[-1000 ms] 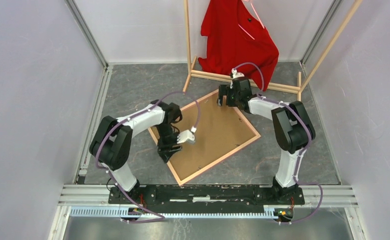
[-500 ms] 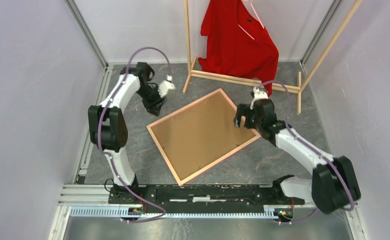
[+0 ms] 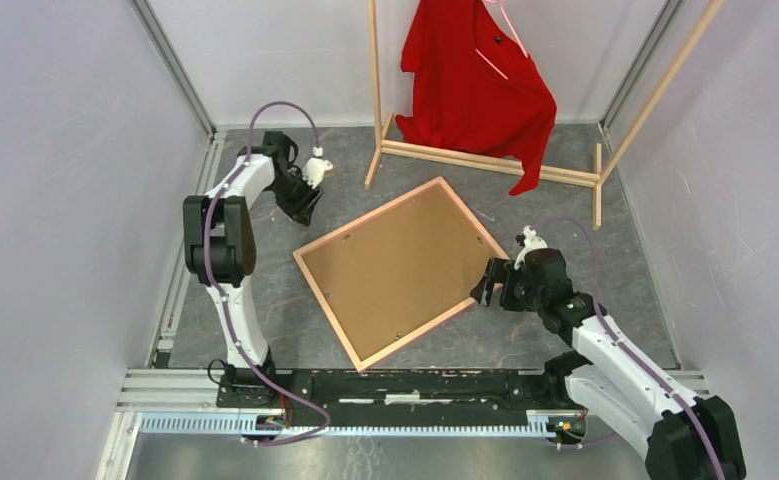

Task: Put the photo into the frame
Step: Adjust the photo frame at the center of the board.

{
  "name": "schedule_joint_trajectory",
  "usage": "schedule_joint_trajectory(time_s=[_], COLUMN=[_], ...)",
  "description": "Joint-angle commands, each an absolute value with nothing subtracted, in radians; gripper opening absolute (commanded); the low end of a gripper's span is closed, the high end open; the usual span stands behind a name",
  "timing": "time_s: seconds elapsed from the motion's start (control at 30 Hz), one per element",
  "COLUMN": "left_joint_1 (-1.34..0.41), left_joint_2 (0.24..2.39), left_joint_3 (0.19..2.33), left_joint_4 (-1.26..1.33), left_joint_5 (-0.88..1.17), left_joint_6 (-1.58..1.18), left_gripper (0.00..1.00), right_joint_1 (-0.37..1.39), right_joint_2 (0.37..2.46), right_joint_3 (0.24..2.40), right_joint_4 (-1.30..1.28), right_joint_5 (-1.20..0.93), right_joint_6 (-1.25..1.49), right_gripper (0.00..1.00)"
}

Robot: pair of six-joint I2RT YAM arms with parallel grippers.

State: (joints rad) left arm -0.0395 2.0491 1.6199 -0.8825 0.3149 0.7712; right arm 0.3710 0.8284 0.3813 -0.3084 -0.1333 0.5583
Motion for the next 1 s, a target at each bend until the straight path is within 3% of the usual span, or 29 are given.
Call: schedule_joint_trajectory(time_s=[0.0, 0.47, 0.97], left_joint_1=[-0.055, -0.121, -0.209], left_joint_2=[2.066, 1.940, 1.763], left_joint_3=[1.569, 1.311, 1.071], left_joint_4=[-0.865, -0.996, -1.158], left_joint_5=[0.353, 0.424, 0.512], left_joint_6=[0.743, 0.901, 1.109], left_gripper=[0.51, 0.50, 0.50], right_joint_1=[0.367, 0.167, 0.168], right_joint_2=[0.833, 1.097, 1.322], right_joint_3=[0.333, 0.438, 0.587], right_joint_4=[-0.259, -0.072, 0.055], right_joint_5=[-0.209, -0.343, -0.367], right_joint_6=[0.615, 0.538, 0.543], right_gripper=[0.96, 0.94, 0.92])
